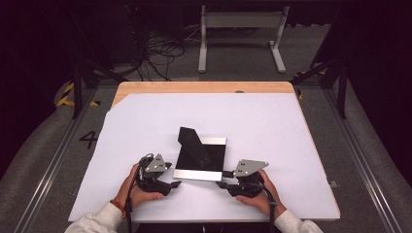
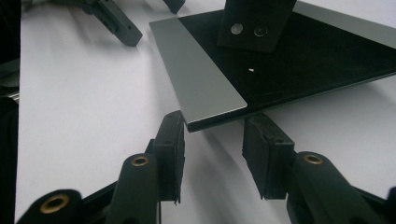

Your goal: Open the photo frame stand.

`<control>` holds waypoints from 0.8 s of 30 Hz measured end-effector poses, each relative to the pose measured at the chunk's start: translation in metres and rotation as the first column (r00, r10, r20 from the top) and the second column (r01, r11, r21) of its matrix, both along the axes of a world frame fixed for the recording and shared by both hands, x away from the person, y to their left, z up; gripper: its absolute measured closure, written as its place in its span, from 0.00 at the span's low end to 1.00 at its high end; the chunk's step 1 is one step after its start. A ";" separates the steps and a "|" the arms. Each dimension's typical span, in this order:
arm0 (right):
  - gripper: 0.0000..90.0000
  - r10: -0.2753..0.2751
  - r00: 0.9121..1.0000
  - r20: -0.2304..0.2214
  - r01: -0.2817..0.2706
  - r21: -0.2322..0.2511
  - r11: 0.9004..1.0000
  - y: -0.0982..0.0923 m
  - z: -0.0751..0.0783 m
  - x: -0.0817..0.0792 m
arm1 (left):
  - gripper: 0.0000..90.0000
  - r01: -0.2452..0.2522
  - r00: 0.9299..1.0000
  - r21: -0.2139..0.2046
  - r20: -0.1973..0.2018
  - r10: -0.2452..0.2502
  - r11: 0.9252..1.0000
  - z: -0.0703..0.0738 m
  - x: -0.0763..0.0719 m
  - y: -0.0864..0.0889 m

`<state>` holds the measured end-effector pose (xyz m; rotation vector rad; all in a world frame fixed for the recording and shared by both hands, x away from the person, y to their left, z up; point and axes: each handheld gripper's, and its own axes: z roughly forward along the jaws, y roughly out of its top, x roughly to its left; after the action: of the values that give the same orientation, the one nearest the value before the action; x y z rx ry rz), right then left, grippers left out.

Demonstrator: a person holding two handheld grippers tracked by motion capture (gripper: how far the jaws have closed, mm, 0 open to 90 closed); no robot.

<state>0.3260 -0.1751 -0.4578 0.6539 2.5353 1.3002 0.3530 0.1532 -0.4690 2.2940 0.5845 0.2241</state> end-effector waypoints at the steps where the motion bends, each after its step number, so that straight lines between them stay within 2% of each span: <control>1: 0.68 0.003 1.000 0.001 -0.003 0.005 1.000 0.001 0.001 -0.001 | 0.28 0.001 1.000 -0.002 -0.005 -0.001 1.000 0.000 0.000 0.000; 5: 0.69 0.008 1.000 0.010 -0.008 0.008 1.000 0.002 0.002 -0.002 | 0.28 0.001 1.000 0.001 -0.002 -0.001 1.000 0.000 0.001 -0.001; 10: 0.72 0.022 1.000 0.012 -0.023 0.052 0.998 0.004 0.007 -0.002 | 0.28 0.000 1.000 0.001 0.012 0.000 1.000 0.000 -0.001 -0.004; 12: 0.74 0.020 1.000 0.013 -0.021 0.062 0.998 0.005 0.008 -0.002 | 0.32 0.007 0.999 0.006 0.040 -0.007 1.000 0.001 -0.003 -0.007; 13: 0.75 0.022 1.000 0.011 -0.023 0.070 0.997 0.006 0.008 -0.003 | 0.34 0.005 0.998 0.013 0.067 -0.006 1.000 0.001 -0.005 -0.010; 15: 0.76 0.024 1.000 0.016 -0.025 0.068 0.997 0.007 0.009 -0.003 | 0.43 0.020 0.994 0.024 0.104 -0.023 1.000 0.002 -0.009 -0.014; 16: 0.76 0.027 1.000 0.008 -0.028 0.083 0.996 0.006 0.009 -0.003 | 0.45 0.016 0.993 0.023 0.120 -0.019 1.000 0.002 -0.010 -0.015; 17: 0.76 0.027 1.000 0.008 -0.028 0.083 0.996 0.006 0.009 -0.003 | 0.45 0.016 0.993 0.023 0.120 -0.019 1.000 0.002 -0.010 -0.015; 18: 0.76 0.026 1.000 0.006 -0.027 0.104 0.994 0.006 0.010 -0.002 | 0.45 0.014 0.991 0.022 0.130 -0.017 1.000 0.001 -0.010 -0.017; 21: 0.76 0.033 0.999 0.001 -0.032 0.111 0.993 0.006 0.010 0.000 | 0.43 0.012 0.991 0.025 0.135 -0.015 1.000 0.001 -0.008 -0.019; 24: 0.80 0.035 0.999 -0.009 -0.034 0.104 0.994 0.010 0.007 0.001 | 0.32 0.021 0.989 0.033 0.146 -0.026 0.999 0.001 -0.009 -0.024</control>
<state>0.3273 -0.1656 -0.4505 0.6418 2.5113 1.4529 0.3440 0.1295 -0.4679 2.2897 0.4812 0.3892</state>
